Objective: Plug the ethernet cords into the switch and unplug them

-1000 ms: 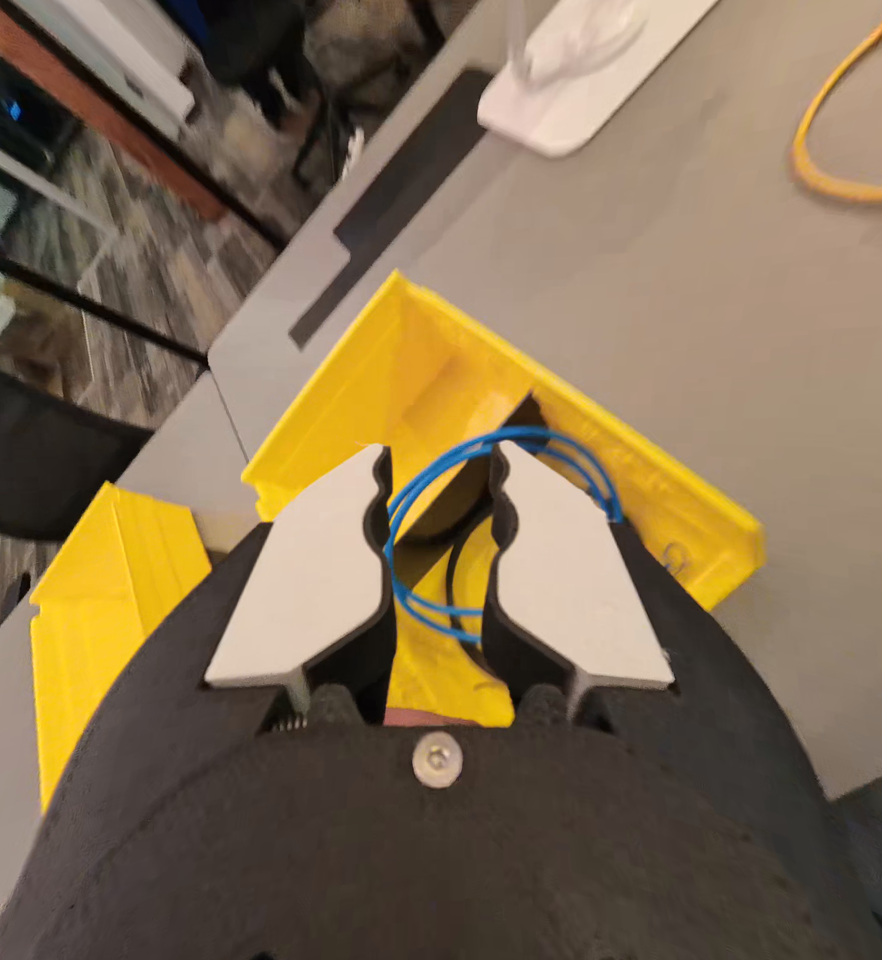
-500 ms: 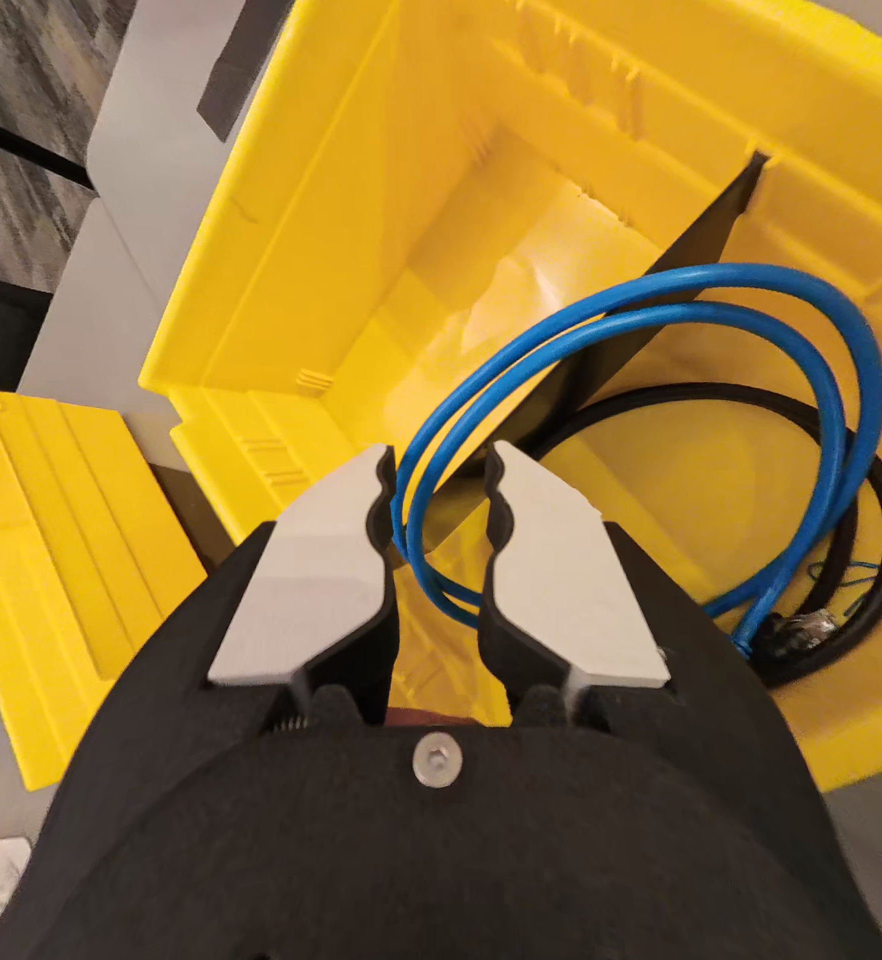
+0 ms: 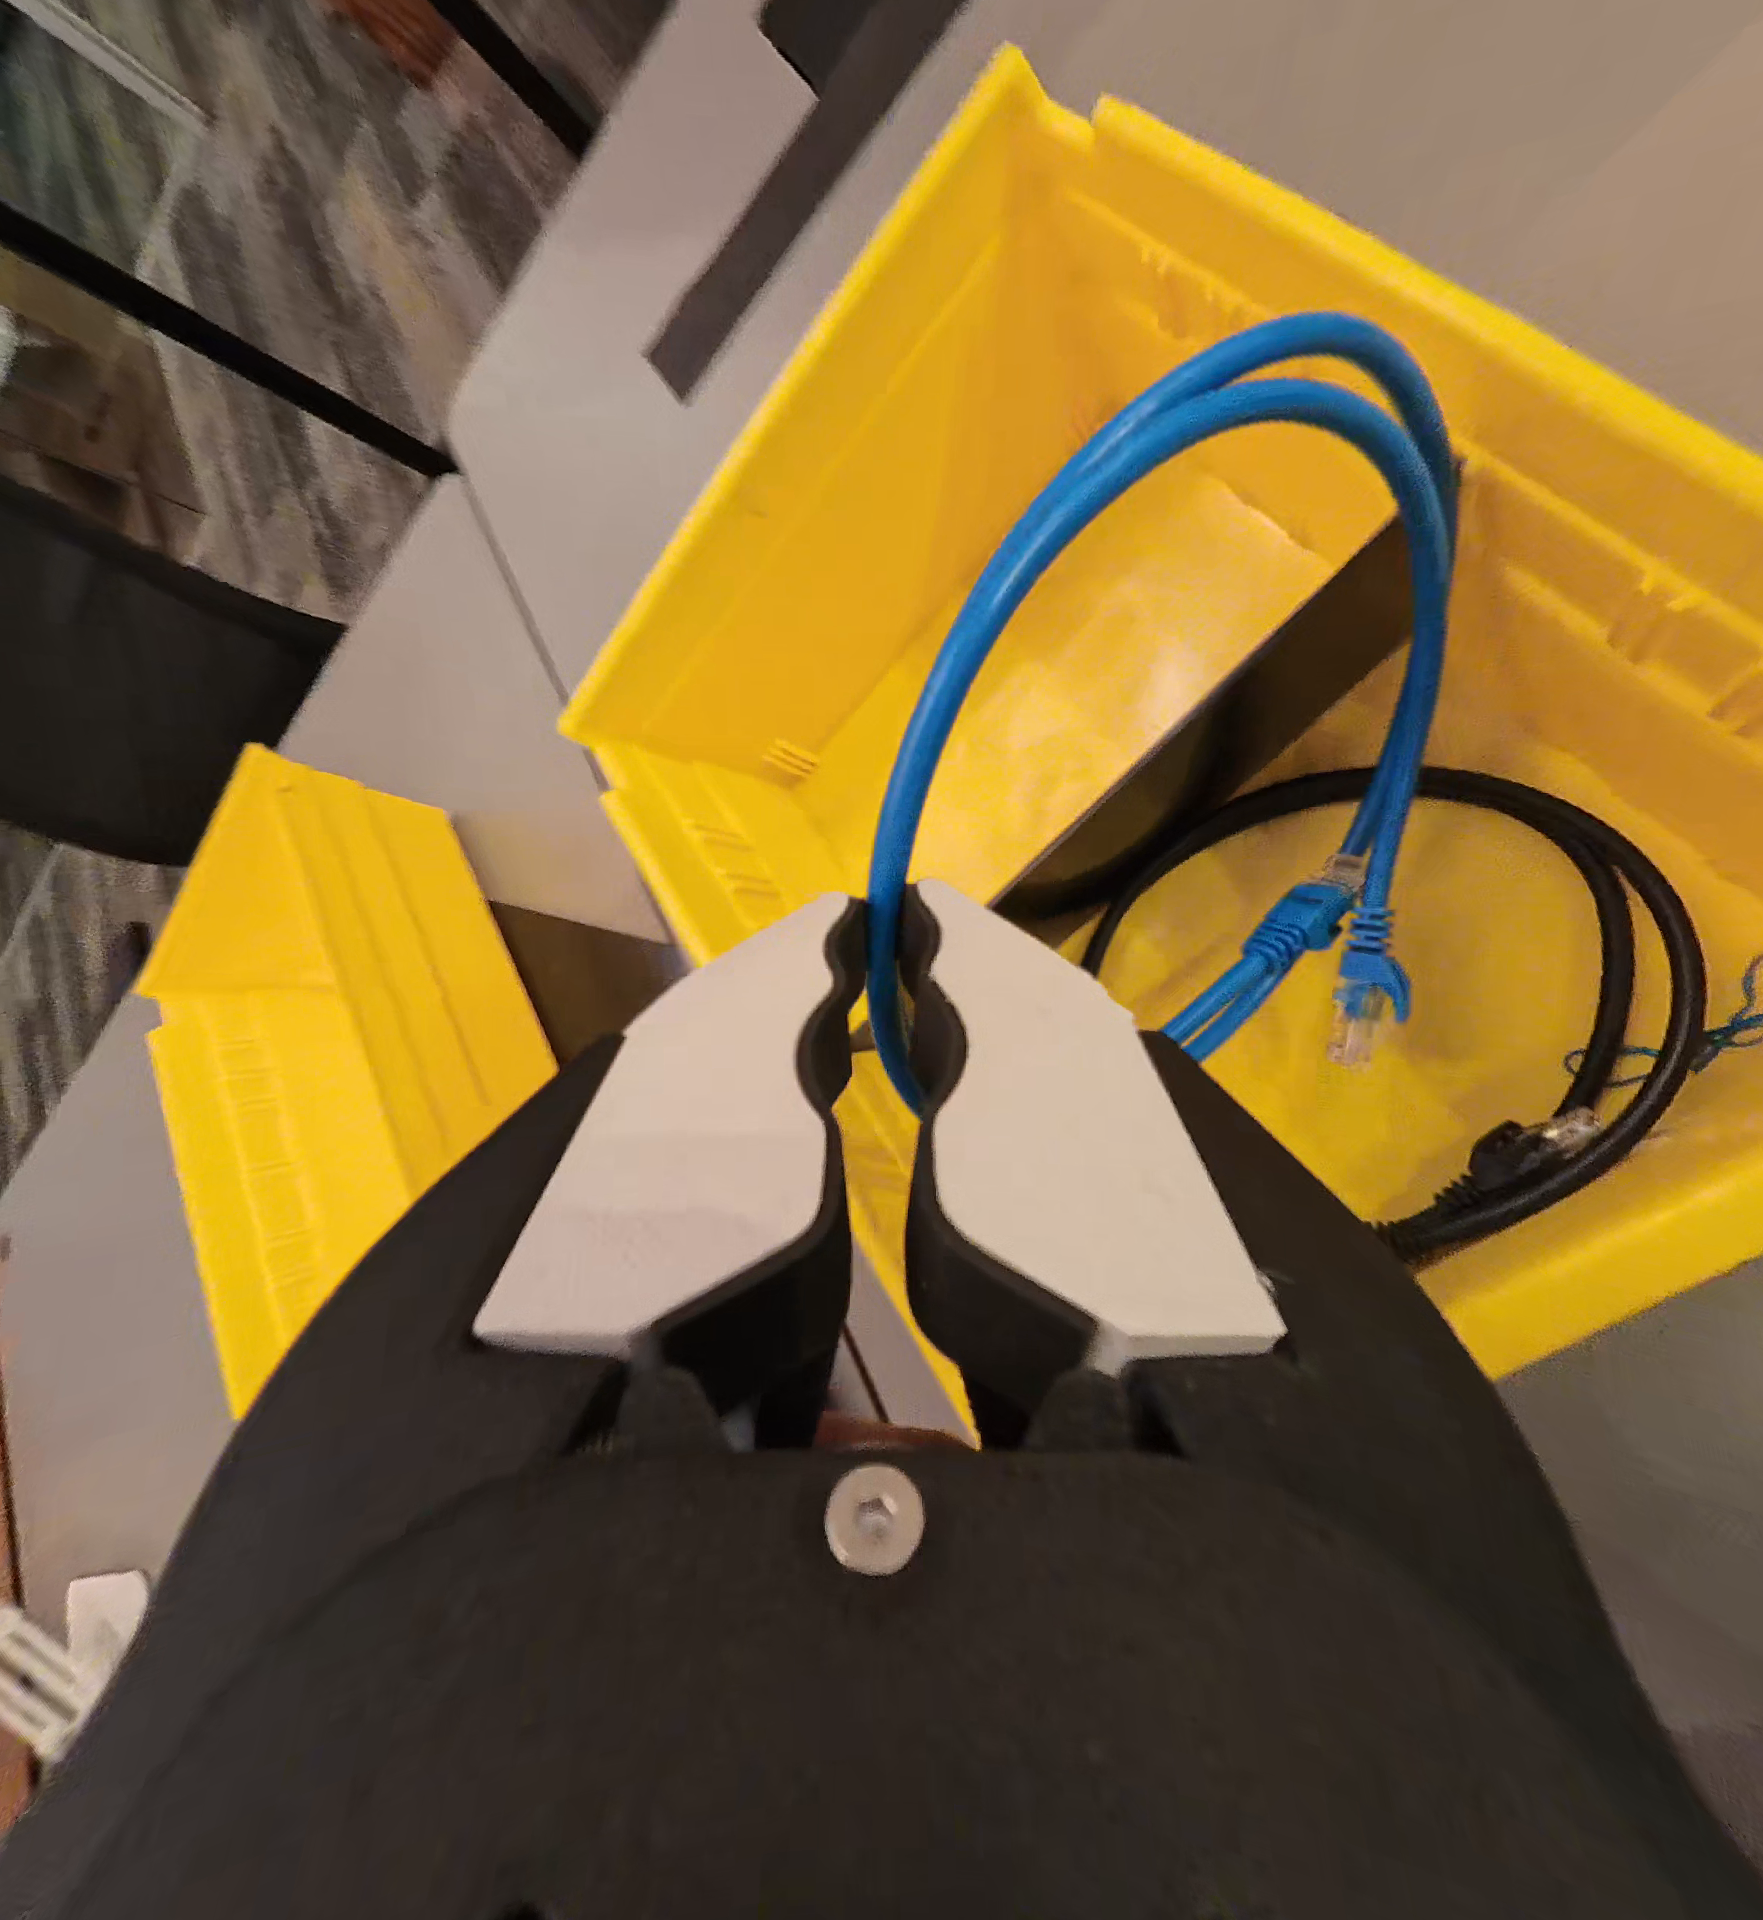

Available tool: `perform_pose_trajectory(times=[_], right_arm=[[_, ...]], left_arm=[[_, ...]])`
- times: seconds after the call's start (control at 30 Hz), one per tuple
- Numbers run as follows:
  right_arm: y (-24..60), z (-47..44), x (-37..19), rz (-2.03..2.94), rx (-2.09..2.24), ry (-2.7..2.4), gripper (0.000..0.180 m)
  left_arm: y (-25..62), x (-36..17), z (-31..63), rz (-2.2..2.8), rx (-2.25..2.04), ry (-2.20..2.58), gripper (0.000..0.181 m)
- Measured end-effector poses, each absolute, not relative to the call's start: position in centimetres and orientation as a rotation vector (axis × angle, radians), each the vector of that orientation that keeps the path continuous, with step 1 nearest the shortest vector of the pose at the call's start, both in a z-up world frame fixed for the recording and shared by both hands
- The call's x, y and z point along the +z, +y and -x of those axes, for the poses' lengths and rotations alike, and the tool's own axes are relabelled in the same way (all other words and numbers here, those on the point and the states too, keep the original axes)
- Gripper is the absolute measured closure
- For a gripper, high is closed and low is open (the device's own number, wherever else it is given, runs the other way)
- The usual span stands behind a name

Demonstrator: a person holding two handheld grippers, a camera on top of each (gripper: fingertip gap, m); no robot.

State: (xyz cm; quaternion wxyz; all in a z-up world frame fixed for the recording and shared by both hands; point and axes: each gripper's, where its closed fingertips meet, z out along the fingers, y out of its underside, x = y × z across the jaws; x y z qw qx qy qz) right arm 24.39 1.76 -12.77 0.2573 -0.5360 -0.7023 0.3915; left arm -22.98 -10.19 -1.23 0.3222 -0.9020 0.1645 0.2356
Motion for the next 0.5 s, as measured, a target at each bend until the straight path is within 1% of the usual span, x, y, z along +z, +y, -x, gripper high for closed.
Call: perform_pose_trajectory(times=[0.03,0.1,0.3,0.4,0.5], right_arm=[[1.8,-24.4,-12.7,1.451,1.063,-1.904,0.122],[1.9,-24.4,-12.7,1.454,1.05,-1.902,0.122],[2.5,-24.3,-11.8,1.451,0.997,-1.851,0.109],[4.4,-24.6,-11.7,1.477,0.796,-1.824,0.107],[5.0,-24.2,-9.1,1.453,0.754,-1.731,0.108]], left_arm=[[-10.4,-0.2,23.0,2.345,0.636,0.416,0.175],[-11.0,1.9,22.9,2.294,0.685,0.391,0.175],[-11.7,8.3,21.4,2.131,0.729,0.292,0.175],[-11.0,10.8,19.0,2.049,0.663,0.269,0.175],[-9.4,12.1,14.7,1.999,0.533,0.308,0.175]])
